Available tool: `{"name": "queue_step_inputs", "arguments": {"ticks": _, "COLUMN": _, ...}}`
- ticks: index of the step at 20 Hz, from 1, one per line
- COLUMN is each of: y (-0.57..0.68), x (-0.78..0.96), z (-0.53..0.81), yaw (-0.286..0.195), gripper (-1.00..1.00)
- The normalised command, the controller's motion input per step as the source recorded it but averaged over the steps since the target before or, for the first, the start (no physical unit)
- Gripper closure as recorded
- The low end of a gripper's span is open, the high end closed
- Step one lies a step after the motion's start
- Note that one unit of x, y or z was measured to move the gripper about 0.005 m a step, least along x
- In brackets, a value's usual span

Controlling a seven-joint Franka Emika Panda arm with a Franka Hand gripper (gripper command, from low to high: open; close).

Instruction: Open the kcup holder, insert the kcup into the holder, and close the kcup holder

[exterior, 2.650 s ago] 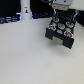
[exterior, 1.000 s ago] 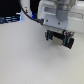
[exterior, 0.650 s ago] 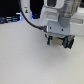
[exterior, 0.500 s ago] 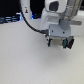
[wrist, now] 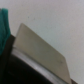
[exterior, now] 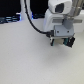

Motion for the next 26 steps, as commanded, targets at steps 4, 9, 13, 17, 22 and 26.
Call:
{"name": "queue_step_inputs", "arguments": {"ticks": 4, "y": 0.51, "x": -0.49, "z": 0.17, "yaw": 0.094, "gripper": -1.00}}
{"name": "queue_step_inputs", "arguments": {"ticks": 9, "y": 0.51, "x": -0.55, "z": 0.10, "yaw": 0.093, "gripper": -1.00}}
{"name": "queue_step_inputs", "arguments": {"ticks": 13, "y": 0.48, "x": -0.78, "z": 0.02, "yaw": 0.064, "gripper": -1.00}}
{"name": "queue_step_inputs", "arguments": {"ticks": 17, "y": 0.36, "x": -0.96, "z": 0.00, "yaw": 0.061, "gripper": -1.00}}
{"name": "queue_step_inputs", "arguments": {"ticks": 22, "y": 0.36, "x": -0.87, "z": -0.01, "yaw": 0.074, "gripper": -1.00}}
{"name": "queue_step_inputs", "arguments": {"ticks": 26, "y": 0.41, "x": -0.74, "z": 0.01, "yaw": 0.085, "gripper": -1.00}}
